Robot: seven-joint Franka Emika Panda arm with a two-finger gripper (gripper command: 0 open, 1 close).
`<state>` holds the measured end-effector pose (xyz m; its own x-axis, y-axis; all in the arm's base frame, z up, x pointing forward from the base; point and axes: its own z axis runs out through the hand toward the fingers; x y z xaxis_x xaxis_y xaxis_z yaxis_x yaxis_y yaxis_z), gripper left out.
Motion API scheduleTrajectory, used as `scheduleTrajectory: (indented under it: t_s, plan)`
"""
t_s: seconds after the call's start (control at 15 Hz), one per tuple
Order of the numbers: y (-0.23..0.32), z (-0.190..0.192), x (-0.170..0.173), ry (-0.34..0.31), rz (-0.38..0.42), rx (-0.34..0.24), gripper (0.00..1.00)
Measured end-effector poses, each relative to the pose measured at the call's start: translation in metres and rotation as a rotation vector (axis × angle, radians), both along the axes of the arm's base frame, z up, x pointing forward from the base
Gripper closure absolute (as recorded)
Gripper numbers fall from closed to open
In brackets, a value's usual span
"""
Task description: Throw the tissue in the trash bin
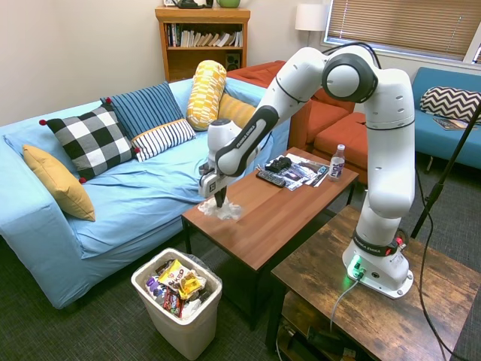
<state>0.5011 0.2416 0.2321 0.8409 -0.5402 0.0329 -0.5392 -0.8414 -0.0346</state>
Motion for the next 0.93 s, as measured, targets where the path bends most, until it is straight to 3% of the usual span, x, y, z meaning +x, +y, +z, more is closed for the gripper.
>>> scheduleTrajectory:
  t_s: [0.27, 0.53, 0.6, 0.93]
  plan:
    - [0.1, -0.038, -0.009, 0.024, 0.107, -0.072, 1.0]
    - [0.183, -0.099, -0.022, 0.052, 0.195, -0.102, 1.0]
    - [0.197, -0.112, -0.026, 0.052, 0.214, -0.108, 0.0]
    - [0.219, -0.149, -0.018, 0.029, 0.236, -0.133, 0.0]
